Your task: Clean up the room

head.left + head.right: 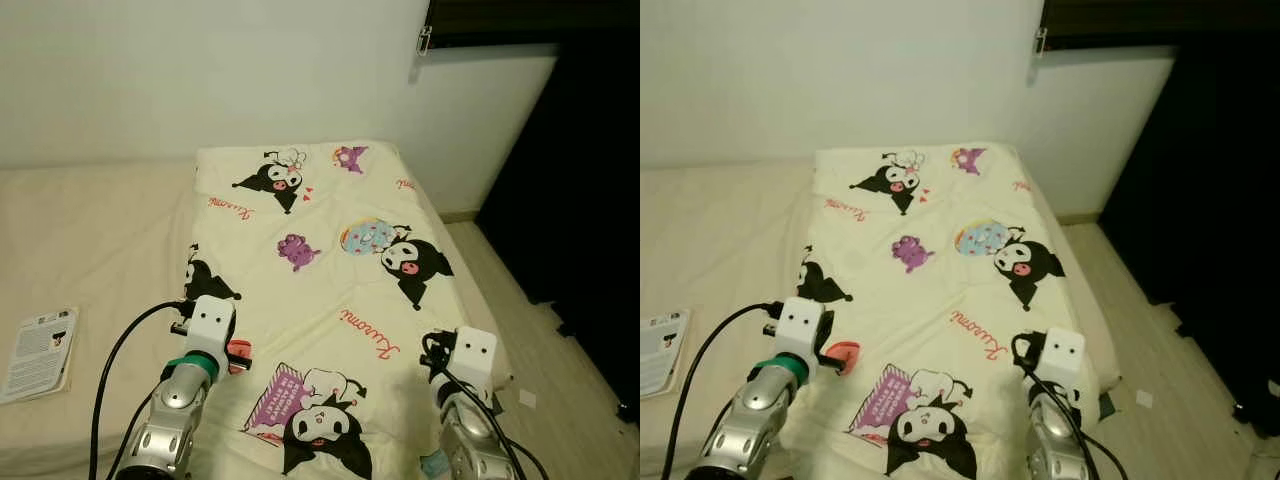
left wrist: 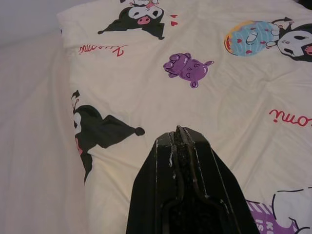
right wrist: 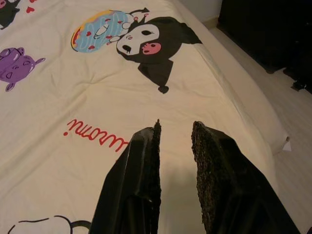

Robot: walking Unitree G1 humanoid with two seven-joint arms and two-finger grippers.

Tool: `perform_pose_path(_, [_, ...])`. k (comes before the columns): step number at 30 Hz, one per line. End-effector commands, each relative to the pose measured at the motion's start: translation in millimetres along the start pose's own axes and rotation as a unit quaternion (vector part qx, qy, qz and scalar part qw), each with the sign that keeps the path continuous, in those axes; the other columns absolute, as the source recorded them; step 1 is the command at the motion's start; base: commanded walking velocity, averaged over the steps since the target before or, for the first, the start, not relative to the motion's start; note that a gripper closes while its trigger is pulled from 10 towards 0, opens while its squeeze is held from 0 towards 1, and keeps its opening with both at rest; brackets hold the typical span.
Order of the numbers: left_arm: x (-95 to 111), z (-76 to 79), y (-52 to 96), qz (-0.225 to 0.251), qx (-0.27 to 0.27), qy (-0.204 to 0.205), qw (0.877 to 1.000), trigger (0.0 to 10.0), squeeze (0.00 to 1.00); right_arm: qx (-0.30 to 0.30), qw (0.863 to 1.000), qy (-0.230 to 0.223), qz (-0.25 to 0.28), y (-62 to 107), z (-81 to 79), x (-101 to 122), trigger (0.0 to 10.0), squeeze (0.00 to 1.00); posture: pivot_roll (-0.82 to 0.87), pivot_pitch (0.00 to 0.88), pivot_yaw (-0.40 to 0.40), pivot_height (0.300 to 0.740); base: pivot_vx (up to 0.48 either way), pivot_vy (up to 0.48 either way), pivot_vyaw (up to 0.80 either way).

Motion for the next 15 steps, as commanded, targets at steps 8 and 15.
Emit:
perform_pose_path(8, [-4.6, -0.2, 4.6, -0.002, 0.001, 0.002, 1.0, 10.0, 0.0, 0.006, 1.0, 0.002, -0.013, 0.6, -3.4, -5.4, 10.0, 0.0, 0.11, 0.0, 0.012, 0.74, 0.0, 0.0, 0.0])
perform_pose_path(15, [-2.8, 1.4, 5.6, 0.0, 0.001, 0.002, 1.0, 10.0, 0.0, 0.004, 1.0, 0.0, -0.015, 0.5, -1.4, -5.6, 10.0, 0.0, 0.12, 0.001, 0.013, 0.74, 0.0, 0.0, 0.0])
Point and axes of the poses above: a point about 5 cm out from each wrist's last joint towards the gripper, its own y axis pointing back from the gripper into the wrist, its own x axis along the axis of the wrist's last joint, z = x × y, the point moved 5 cm from there along -y, pointing out of the wrist towards the gripper, and after that the axes turned 1 degree about y, right-handed, at the moved point
